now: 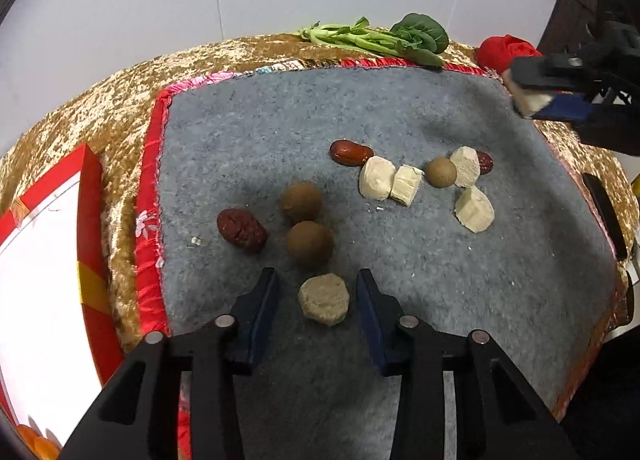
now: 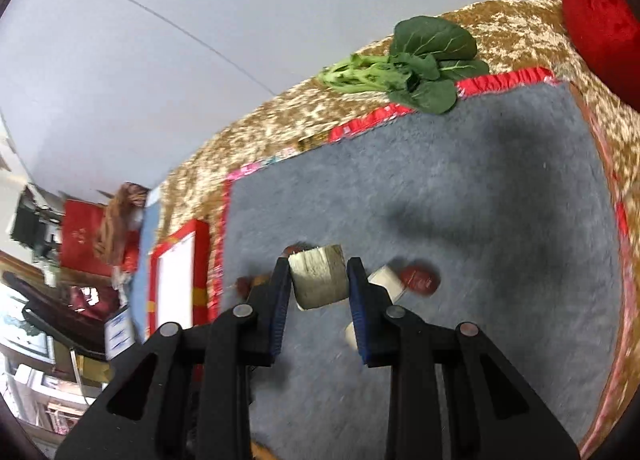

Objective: Organize fruits
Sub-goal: 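Return the left tool to the mat and grasp a pale yam piece, then carry the yam piece to the white tray and release it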

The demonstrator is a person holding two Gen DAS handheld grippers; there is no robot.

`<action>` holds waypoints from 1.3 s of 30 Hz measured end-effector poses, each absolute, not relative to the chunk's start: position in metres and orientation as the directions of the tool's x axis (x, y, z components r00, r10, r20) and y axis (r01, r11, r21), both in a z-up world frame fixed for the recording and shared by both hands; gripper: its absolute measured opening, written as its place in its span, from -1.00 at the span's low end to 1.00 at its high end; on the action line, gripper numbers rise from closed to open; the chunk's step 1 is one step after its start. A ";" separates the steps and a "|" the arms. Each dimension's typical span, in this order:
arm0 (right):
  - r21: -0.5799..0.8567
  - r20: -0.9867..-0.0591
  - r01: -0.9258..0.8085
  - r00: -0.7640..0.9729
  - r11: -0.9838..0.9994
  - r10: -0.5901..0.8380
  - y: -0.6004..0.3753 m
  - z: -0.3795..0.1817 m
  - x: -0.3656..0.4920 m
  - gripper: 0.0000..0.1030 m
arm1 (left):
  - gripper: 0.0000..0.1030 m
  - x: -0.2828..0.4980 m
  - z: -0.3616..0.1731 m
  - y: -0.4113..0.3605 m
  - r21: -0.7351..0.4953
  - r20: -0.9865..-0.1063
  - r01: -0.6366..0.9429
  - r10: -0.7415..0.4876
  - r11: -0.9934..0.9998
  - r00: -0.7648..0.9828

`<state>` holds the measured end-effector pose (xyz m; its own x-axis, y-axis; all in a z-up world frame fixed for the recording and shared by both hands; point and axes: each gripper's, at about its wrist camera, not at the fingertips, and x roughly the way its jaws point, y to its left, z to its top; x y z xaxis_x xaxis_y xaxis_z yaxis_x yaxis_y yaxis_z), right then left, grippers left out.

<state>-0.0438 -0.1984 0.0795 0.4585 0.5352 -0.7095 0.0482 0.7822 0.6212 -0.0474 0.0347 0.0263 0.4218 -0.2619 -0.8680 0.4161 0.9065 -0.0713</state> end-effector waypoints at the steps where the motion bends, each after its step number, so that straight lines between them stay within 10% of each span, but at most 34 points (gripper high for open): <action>1: 0.630 -0.700 0.045 0.466 0.775 0.542 -0.198 0.082 -0.048 -0.42 | -0.33 -0.047 0.025 0.033 -0.069 -0.868 0.417 -0.260 0.906 0.423; 15: 0.706 -0.640 0.007 0.434 0.709 0.633 -0.162 0.076 -0.040 -0.42 | -0.54 -0.065 0.062 0.076 -0.107 -0.824 0.357 -0.283 0.928 0.491; 39: 0.688 -0.668 -0.313 0.079 0.654 0.740 0.092 0.028 -0.068 -0.39 | -0.51 -0.086 0.058 0.250 0.042 -0.866 -0.070 0.071 0.997 0.495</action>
